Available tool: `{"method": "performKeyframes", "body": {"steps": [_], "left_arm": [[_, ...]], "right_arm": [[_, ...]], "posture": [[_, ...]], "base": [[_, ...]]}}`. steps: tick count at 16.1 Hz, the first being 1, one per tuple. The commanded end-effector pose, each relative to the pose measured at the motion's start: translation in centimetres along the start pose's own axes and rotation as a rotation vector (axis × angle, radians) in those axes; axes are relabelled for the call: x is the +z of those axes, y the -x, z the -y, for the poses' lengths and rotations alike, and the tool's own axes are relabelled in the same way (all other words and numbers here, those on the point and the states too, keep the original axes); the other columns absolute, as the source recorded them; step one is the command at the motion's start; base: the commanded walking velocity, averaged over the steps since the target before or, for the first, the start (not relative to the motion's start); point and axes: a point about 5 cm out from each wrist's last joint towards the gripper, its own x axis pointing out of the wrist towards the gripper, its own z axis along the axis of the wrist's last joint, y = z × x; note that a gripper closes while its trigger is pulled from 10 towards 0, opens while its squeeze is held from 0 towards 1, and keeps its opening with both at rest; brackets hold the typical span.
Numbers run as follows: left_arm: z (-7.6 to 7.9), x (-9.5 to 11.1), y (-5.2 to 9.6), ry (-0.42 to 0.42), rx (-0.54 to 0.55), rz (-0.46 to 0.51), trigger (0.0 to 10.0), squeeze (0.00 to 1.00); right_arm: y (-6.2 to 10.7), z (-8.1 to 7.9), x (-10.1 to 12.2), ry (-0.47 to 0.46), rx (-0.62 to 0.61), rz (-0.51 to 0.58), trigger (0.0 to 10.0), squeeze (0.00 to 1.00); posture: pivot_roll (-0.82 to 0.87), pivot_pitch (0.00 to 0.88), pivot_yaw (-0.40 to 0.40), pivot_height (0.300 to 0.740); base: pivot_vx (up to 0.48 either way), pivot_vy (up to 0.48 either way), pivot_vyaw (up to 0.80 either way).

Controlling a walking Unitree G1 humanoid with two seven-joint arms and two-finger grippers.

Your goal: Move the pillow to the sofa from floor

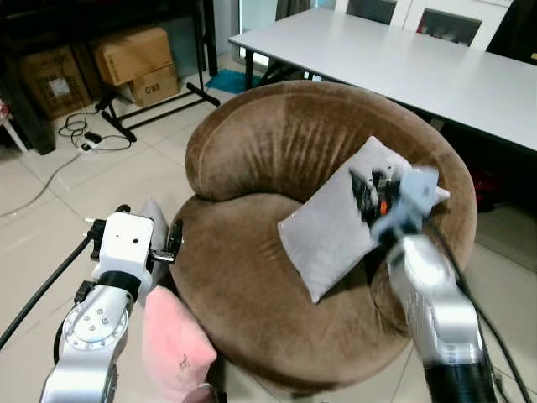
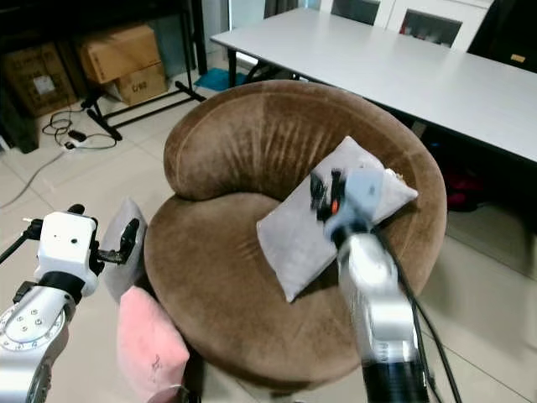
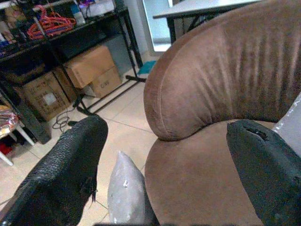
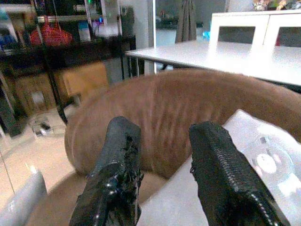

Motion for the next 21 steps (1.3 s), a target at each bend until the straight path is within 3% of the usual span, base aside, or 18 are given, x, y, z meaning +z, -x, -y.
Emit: {"method": "performKeyframes", "body": {"steps": [1, 4, 10, 21], "left_arm": [[0.1, 0.4, 0.3, -0.006, 0.021, 0.023, 10.0, 0.00], [0.2, 0.3, 0.5, 0.001, 0.036, 0.032, 10.0, 0.00], [-0.5, 0.0, 1.6, 0.016, 0.081, 0.029, 10.0, 0.00], [0.0, 0.2, 0.8, 0.022, 0.081, 0.048, 10.0, 0.00]], "right_arm": [[1.2, -0.1, 0.7, 0.061, -0.008, 0.024, 10.0, 0.00], [2.2, -0.4, 0.5, 0.087, 0.007, -0.031, 10.0, 0.00], [1.1, -0.3, -0.2, 0.087, 0.005, -0.106, 10.0, 0.00], [0.8, -0.6, -0.3, 0.037, 0.008, -0.128, 10.0, 0.00]], "posture": [[-0.06, 0.000, -0.019, 0.740], [-0.05, 0.000, -0.024, 0.740], [-0.01, 0.000, -0.057, 0.740], [-0.01, 0.000, -0.068, 0.740]], "base": [[-0.244, 0.000, 0.00], [-0.081, 0.000, 0.00], [0.000, 0.000, 0.00], [0.000, 0.396, 0.00]]}}
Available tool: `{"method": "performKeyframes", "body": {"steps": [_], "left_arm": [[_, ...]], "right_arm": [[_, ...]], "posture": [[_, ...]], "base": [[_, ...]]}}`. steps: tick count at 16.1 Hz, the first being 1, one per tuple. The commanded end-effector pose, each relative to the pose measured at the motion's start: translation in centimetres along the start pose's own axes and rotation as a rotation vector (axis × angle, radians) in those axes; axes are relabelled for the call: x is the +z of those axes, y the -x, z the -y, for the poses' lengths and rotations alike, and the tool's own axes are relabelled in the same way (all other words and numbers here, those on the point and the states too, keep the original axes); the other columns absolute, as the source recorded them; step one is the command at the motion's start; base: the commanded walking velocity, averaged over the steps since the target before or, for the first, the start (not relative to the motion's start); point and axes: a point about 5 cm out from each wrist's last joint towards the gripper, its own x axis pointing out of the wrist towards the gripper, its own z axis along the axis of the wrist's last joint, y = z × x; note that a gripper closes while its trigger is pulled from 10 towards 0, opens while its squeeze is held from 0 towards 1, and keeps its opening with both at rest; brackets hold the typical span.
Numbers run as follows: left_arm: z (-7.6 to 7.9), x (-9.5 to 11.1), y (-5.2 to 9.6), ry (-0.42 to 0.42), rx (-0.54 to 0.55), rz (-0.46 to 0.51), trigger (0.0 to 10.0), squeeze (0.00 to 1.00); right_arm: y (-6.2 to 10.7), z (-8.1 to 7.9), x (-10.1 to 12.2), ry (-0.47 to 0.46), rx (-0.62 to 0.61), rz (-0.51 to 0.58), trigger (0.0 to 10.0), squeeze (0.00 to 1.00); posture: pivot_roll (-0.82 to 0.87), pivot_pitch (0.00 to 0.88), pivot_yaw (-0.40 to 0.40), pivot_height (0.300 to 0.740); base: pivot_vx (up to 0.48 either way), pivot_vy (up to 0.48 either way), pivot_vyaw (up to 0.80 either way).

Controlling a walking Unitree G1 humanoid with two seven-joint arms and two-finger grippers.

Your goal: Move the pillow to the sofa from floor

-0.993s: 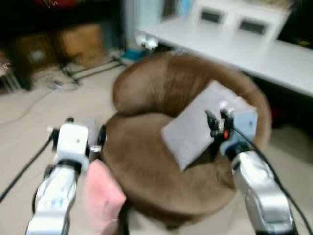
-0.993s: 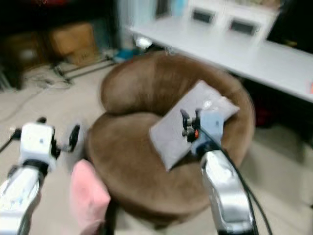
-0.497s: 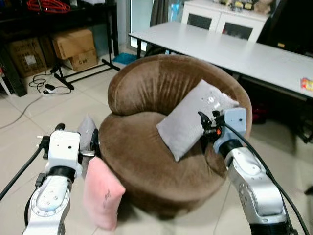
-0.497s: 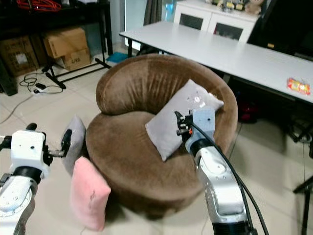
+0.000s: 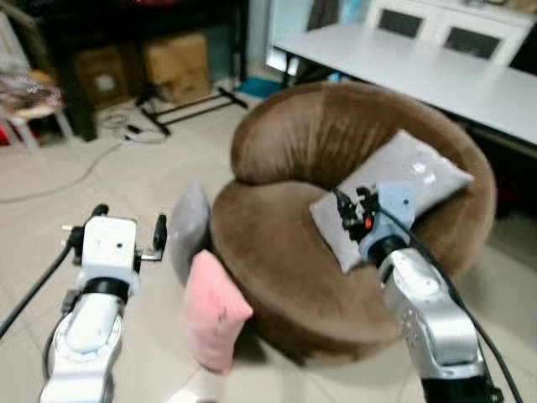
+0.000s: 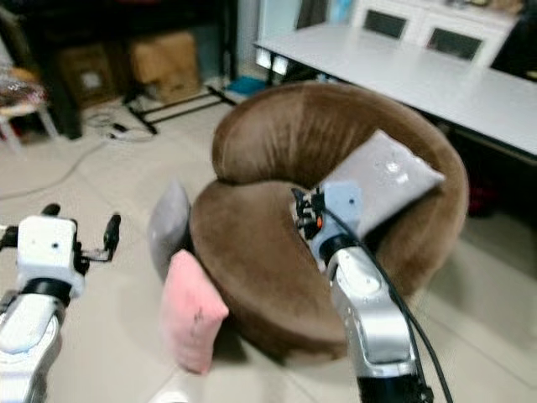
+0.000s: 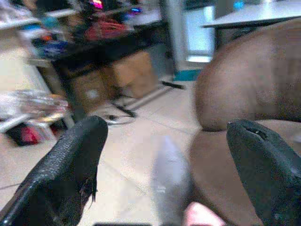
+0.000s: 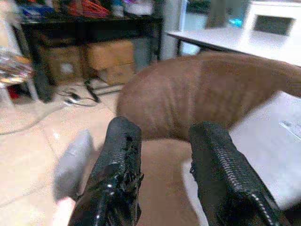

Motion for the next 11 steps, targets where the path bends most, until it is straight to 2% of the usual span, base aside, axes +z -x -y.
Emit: {"method": "performKeyframes", "body": {"steps": [1, 8, 11], "left_arm": [[-0.16, 0.11, -0.02, -0.013, 0.003, 0.008, 10.0, 0.00], [-0.39, -0.03, -0.33, -0.013, 0.001, 0.011, 10.0, 0.00], [-0.12, -0.18, -0.36, 0.007, -0.032, -0.002, 10.0, 0.00]], "right_arm": [[-0.07, 0.21, -0.19, -0.018, -0.004, -0.015, 10.0, 0.00], [-0.06, 0.17, -0.74, -0.067, -0.020, -0.032, 10.0, 0.00], [0.07, 0.09, -0.82, -0.049, -0.011, -0.029, 10.0, 0.00]], "posture": [[0.00, 0.000, -0.070, 0.740], [0.00, 0.000, -0.060, 0.740], [-0.01, 0.000, -0.053, 0.740]], "base": [[0.000, 0.431, 0.00], [0.000, 0.429, 0.00], [0.000, 0.000, 0.00]]}}
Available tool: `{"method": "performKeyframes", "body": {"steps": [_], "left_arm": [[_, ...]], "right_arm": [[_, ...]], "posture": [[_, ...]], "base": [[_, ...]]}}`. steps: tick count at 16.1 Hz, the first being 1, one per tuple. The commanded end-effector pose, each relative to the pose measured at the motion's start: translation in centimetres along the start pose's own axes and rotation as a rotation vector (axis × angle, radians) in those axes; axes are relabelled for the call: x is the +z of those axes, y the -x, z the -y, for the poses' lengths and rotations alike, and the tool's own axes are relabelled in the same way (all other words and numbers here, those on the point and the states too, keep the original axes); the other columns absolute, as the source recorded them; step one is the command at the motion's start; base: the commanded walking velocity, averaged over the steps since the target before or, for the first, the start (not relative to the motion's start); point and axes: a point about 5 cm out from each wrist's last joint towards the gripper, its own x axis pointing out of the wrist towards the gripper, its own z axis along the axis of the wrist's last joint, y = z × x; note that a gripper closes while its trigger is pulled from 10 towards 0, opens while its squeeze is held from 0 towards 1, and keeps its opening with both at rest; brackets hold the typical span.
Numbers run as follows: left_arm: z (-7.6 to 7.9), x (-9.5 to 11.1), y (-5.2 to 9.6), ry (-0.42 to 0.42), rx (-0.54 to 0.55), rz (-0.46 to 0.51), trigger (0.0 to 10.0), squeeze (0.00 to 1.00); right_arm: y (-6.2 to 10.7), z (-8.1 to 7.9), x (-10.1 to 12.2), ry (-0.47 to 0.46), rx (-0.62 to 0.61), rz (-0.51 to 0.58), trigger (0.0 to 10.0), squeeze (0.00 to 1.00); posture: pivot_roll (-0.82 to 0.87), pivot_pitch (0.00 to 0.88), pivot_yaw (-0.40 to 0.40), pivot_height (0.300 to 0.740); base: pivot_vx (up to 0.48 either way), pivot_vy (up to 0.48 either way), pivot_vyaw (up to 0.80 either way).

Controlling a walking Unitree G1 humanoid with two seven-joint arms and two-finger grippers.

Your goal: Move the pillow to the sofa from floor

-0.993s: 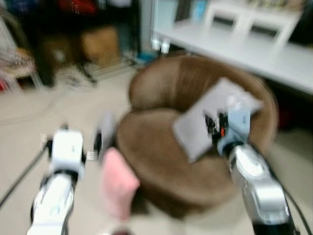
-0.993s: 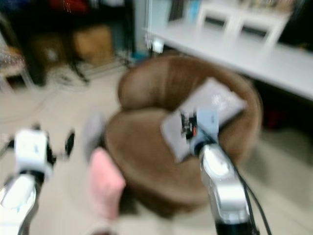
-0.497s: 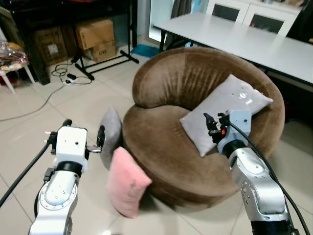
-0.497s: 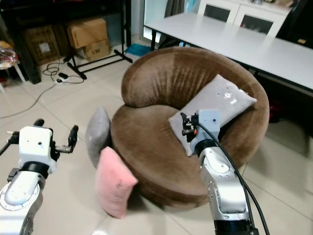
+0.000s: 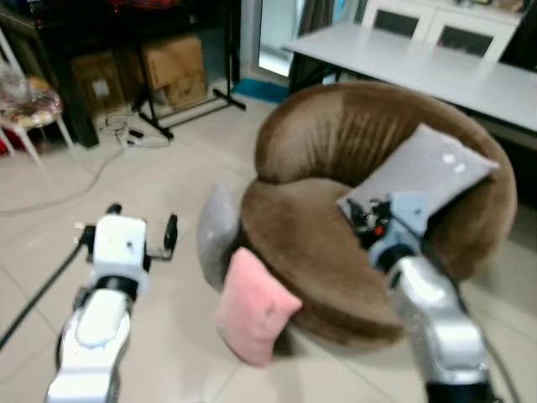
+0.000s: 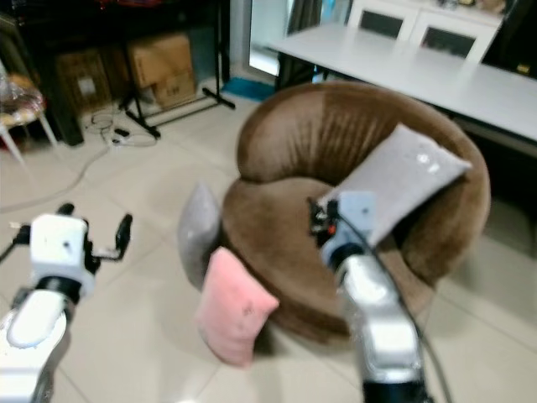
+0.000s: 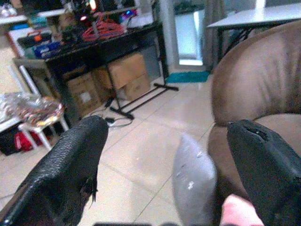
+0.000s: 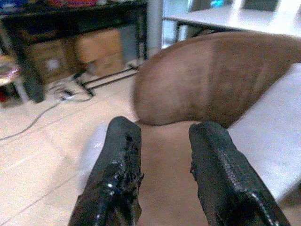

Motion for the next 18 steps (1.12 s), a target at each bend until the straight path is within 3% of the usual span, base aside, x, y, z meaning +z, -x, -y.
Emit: {"method": "performKeyframes", "body": {"steps": [1, 2, 5, 7, 9, 11, 18], "left_arm": [[0.3, 0.2, -0.1, 0.014, -0.019, 0.002, 10.0, 0.09], [0.4, 0.2, -0.2, 0.021, -0.022, 0.004, 10.0, 0.96], [0.4, 0.5, -0.3, 0.019, -0.023, 0.011, 10.0, 1.00], [0.4, 0.5, -0.4, 0.013, -0.023, 0.013, 10.0, 1.00], [0.3, 0.6, -0.4, 0.006, -0.022, 0.017, 10.0, 1.00], [0.1, 0.7, -0.5, 0.003, -0.011, 0.021, 10.0, 1.00], [-0.1, 0.7, -0.7, 0.004, -0.017, 0.025, 10.0, 1.00]], "right_arm": [[0.1, 0.5, 0.4, 0.024, -0.014, 0.015, 10.0, 0.00], [0.0, 0.4, 0.4, 0.020, -0.011, 0.016, 10.0, 1.00], [0.0, 1.0, 0.8, 0.135, -0.055, 0.068, 10.0, 1.00], [0.1, 1.1, 1.0, 0.086, -0.067, 0.115, 10.0, 1.00], [0.1, 1.3, 0.8, 0.081, -0.097, 0.091, 10.0, 1.00], [0.0, 1.6, 0.2, 0.041, -0.122, 0.027, 10.0, 1.00], [0.1, 1.8, 0.5, 0.010, -0.143, 0.053, 10.0, 1.00]], "posture": [[-0.01, 0.000, -0.053, 0.740], [-0.01, 0.000, -0.051, 0.740], [-0.01, 0.000, -0.051, 0.740], [-0.01, 0.000, -0.049, 0.740], [-0.01, 0.000, -0.052, 0.740], [-0.01, 0.000, -0.056, 0.740], [-0.01, 0.000, -0.054, 0.740]], "base": [[0.000, 0.000, 0.58], [0.000, 0.000, 0.80], [0.000, 0.000, 0.80], [0.000, 0.000, 0.62], [0.000, 0.000, 0.52], [0.000, 0.000, 0.00], [0.000, 0.000, 0.00]]}}
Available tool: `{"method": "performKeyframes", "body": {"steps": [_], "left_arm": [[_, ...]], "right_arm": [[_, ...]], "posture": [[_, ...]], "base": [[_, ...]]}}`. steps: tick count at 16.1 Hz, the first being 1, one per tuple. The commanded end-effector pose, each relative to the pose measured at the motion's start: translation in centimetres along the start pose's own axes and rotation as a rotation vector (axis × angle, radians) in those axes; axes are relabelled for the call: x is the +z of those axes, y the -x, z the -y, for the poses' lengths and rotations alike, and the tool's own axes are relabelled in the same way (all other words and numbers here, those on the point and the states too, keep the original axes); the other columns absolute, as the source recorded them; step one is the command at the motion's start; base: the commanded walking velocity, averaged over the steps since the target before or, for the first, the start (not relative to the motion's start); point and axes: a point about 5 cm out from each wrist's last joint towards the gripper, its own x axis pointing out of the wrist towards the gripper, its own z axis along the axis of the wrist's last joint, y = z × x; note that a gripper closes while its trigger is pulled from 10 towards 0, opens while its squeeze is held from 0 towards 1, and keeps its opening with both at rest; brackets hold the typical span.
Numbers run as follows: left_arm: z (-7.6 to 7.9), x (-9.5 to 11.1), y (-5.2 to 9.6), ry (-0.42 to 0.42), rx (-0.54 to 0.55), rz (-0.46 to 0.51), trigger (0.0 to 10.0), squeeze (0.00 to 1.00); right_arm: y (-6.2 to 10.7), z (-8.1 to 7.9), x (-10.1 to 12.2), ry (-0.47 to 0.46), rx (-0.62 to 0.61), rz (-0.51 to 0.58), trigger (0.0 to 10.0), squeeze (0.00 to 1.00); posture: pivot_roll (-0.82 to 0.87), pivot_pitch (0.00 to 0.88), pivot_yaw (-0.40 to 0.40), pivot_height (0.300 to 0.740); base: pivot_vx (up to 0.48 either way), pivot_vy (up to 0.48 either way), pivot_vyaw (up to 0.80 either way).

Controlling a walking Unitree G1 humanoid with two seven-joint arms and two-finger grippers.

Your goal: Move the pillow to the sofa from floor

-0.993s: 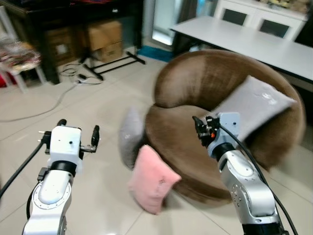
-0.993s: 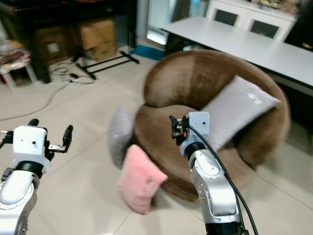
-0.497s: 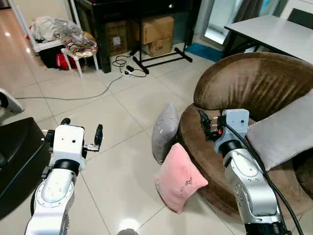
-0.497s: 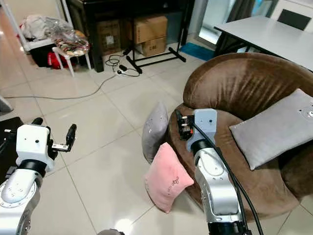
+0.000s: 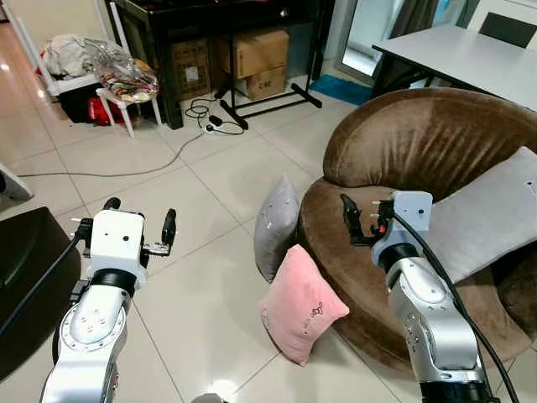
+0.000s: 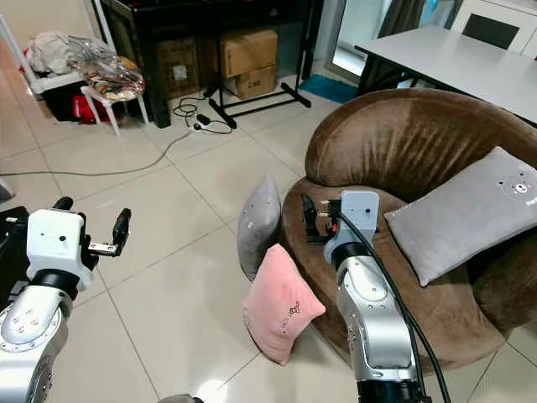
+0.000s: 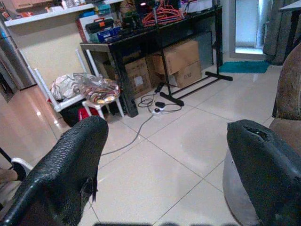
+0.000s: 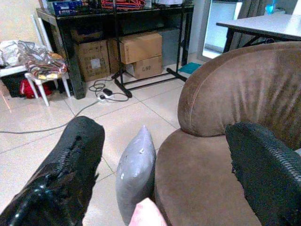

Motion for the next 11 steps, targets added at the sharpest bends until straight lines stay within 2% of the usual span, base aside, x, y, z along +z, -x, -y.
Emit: {"method": "performKeyframes", "body": {"steps": [1, 2, 4, 7, 8, 9, 10, 11], "left_arm": [[0.03, -0.02, -0.15, 0.002, -0.014, 0.001, 10.0, 1.00], [0.02, 0.00, -0.18, 0.002, -0.016, 0.002, 10.0, 1.00], [0.04, 0.03, -0.19, 0.001, -0.018, 0.004, 10.0, 1.00], [0.01, 0.03, -0.21, -0.001, -0.020, 0.005, 10.0, 1.00], [0.03, 0.01, -0.26, 0.000, -0.024, 0.005, 10.0, 1.00], [0.05, 0.00, -0.28, 0.000, -0.026, 0.005, 10.0, 1.00], [0.12, -0.02, -0.32, 0.001, -0.029, 0.005, 10.0, 1.00], [0.19, -0.03, -0.34, 0.001, -0.033, 0.006, 10.0, 1.00]], "right_arm": [[-0.06, 0.47, 0.35, -0.018, -0.025, 0.010, 10.0, 1.00], [-0.18, 0.59, -0.06, -0.023, -0.039, -0.033, 10.0, 1.00], [-0.20, 0.53, -0.08, -0.030, -0.037, -0.029, 10.0, 1.00], [-0.12, 0.19, 0.36, -0.029, -0.022, -0.001, 10.0, 1.00], [-0.12, 0.25, 0.40, -0.032, -0.025, -0.001, 10.0, 0.93], [-0.12, 0.30, 0.41, -0.032, -0.027, 0.000, 10.0, 0.93], [-0.14, 0.41, 0.42, -0.032, -0.029, 0.001, 10.0, 0.27], [-0.15, 0.46, 0.42, -0.032, -0.032, 0.001, 10.0, 0.00]], "posture": [[-0.02, 0.000, -0.053, 0.740], [-0.02, 0.000, -0.052, 0.740], [-0.02, 0.000, -0.052, 0.740], [-0.02, 0.000, -0.052, 0.740], [-0.02, 0.000, -0.047, 0.740], [-0.02, 0.000, -0.047, 0.740], [-0.02, 0.000, -0.047, 0.740], [-0.02, 0.000, -0.047, 0.740]], "base": [[0.244, 0.000, 0.00], [0.244, 0.000, 0.00], [0.247, 0.000, -0.80], [0.245, 0.000, 0.00], [0.244, 0.000, 0.00], [0.244, 0.000, 0.00], [0.251, 0.000, 0.00], [0.255, 0.000, 0.00]]}}
